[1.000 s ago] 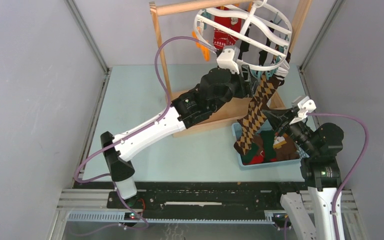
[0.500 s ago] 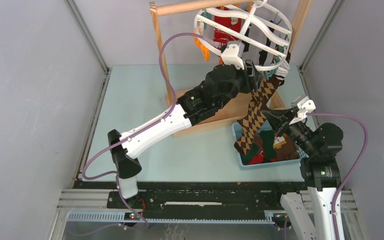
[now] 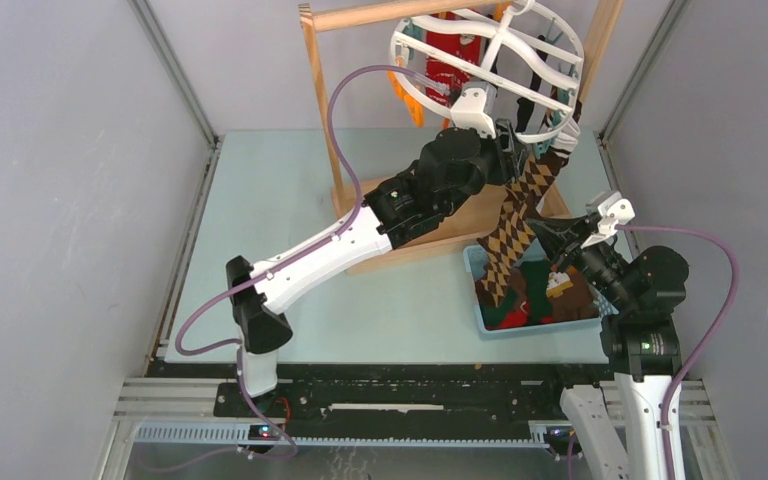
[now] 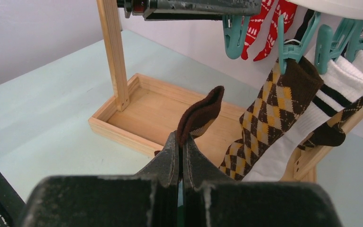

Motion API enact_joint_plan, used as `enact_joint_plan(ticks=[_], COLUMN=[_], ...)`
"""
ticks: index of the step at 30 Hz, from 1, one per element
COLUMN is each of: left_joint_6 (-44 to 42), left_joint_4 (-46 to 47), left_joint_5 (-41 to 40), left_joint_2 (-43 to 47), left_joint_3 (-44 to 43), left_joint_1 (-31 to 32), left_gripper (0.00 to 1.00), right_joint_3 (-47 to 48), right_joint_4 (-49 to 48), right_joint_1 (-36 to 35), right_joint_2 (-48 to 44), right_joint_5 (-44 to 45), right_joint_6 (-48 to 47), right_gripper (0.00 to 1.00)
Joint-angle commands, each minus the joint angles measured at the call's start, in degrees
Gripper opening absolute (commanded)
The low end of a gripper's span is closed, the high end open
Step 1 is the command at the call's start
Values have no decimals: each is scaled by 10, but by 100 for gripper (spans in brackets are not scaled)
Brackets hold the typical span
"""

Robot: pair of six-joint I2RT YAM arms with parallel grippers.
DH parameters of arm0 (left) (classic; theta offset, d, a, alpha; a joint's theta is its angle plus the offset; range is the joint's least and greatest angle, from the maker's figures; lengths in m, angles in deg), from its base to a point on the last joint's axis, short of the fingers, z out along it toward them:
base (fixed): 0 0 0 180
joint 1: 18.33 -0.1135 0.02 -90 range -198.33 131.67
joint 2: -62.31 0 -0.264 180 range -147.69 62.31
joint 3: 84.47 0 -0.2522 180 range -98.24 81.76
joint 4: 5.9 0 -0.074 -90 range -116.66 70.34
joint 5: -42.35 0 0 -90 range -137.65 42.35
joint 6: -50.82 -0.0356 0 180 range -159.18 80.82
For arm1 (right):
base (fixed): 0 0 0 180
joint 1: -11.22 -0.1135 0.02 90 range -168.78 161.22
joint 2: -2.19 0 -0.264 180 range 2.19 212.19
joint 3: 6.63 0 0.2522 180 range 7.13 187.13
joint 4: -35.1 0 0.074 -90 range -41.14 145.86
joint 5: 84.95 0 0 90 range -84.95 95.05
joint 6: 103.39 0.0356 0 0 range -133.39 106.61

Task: Clip the socks to the hanger
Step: Open the clamp at the hanger.

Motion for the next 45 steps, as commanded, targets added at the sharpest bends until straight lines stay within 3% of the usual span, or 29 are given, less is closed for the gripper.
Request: enact_joint_plan(ticks=[1,17,31,45], left_joint_6=[-11,-13,-11,-10], left_joint_4=[14,22,21,15], left_joint_5=[-12,-27,-35,-43], left_joint_2=[-3,-2,-6,1], left_joint_3=[-43,-40,-53,-55], left_joint_1=[-4,-4,-4,-4], left_gripper=[52,55,47,11], right_joint_3=[-3,-3,-3,-3], right_joint_4=[-23,-22,-22,-18], right_joint_1=[3,5,5,6], right_joint_2=[-3,-4,-5,0], right_joint_5=[-5,-10,-12,-18], right_joint_6=[10,10,12,3], right_gripper=[0,0,0,0])
